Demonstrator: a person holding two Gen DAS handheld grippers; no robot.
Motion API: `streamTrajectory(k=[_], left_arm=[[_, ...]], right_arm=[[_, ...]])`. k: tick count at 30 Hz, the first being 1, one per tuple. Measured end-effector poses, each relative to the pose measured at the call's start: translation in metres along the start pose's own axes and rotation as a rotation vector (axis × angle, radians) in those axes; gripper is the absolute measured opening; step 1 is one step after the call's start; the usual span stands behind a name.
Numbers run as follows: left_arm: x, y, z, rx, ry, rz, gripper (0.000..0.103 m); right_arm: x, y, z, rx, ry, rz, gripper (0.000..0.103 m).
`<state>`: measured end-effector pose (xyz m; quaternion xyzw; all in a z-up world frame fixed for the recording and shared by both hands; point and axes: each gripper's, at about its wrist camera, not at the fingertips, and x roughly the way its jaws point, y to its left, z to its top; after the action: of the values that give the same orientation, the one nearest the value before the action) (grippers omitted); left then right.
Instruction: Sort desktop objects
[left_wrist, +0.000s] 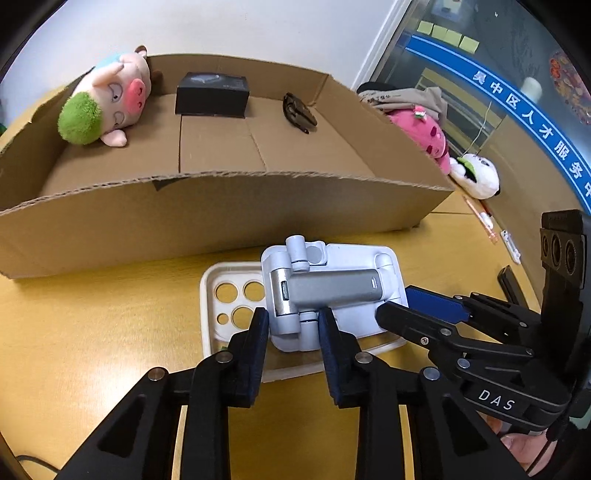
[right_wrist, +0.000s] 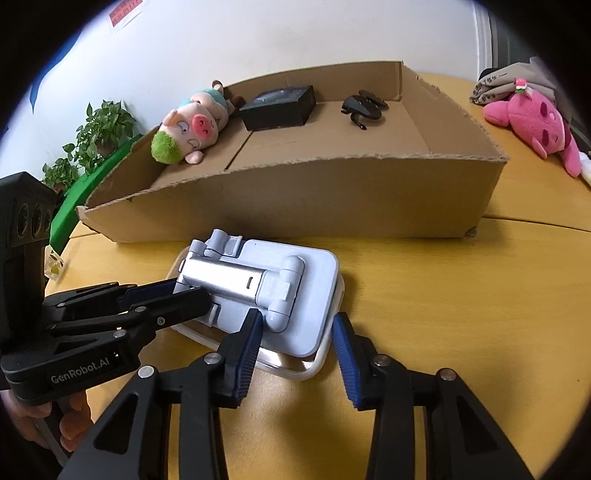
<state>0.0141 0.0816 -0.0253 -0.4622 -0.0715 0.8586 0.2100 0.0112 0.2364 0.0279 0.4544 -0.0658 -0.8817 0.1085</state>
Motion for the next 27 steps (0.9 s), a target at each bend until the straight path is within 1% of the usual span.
streamTrajectory(k=[5,9,12,14,16,17,19,20,21,22,23,24,26,27], left_arm=[[-0.024,-0.008,0.001,0.013,-0.057,0.011,0.028],[-0.048,-0.014,0.003,0.021,-0.123,0.005,0.028],[-0.063,-0.019,0.006,0.031,-0.171,-0.004,0.028],[-0.069,-0.021,0.008,0.043,-0.195,0.003,0.028],[-0.065,-0.017,0.008,0.034,-0.18,0.0,0.028],[-0.061,-0.013,0.006,0.024,-0.165,-0.007,0.027],[-0.051,-0.009,0.001,0.004,-0.129,-0.034,0.022],[-0.047,-0.008,-0.002,0.003,-0.121,-0.028,0.018],[-0.043,-0.007,-0.005,0.004,-0.111,-0.024,0.002],[-0.039,-0.004,-0.007,-0.004,-0.097,-0.037,0.001],[-0.036,-0.002,-0.009,-0.015,-0.087,-0.042,0.001],[-0.033,0.0,-0.01,-0.02,-0.081,-0.036,0.001],[-0.03,0.004,-0.011,-0.031,-0.071,-0.03,0.001],[-0.028,0.007,-0.01,-0.044,-0.065,-0.02,0.002]], right_arm=[[-0.019,0.006,-0.001,-0.018,-0.046,0.009,0.038],[-0.037,0.008,0.001,-0.019,-0.103,0.037,0.038],[-0.05,0.014,0.004,-0.046,-0.155,0.041,0.038],[-0.054,0.019,0.006,-0.064,-0.168,0.04,0.039],[-0.051,0.023,0.007,-0.07,-0.159,0.038,0.041],[-0.045,0.023,0.007,-0.067,-0.136,0.033,0.041],[-0.032,0.02,0.005,-0.047,-0.077,0.036,0.043],[-0.026,0.018,0.003,-0.035,-0.051,0.036,0.047],[-0.023,0.016,0.0,-0.025,-0.035,0.027,0.049],[-0.02,0.014,-0.002,-0.015,-0.022,0.014,0.055],[-0.02,0.011,-0.004,-0.005,-0.018,0.01,0.057],[-0.021,0.008,-0.005,0.002,-0.021,0.011,0.058],[-0.025,0.005,-0.005,0.003,-0.032,0.009,0.063],[-0.026,0.005,-0.005,-0.001,-0.035,0.01,0.064]])
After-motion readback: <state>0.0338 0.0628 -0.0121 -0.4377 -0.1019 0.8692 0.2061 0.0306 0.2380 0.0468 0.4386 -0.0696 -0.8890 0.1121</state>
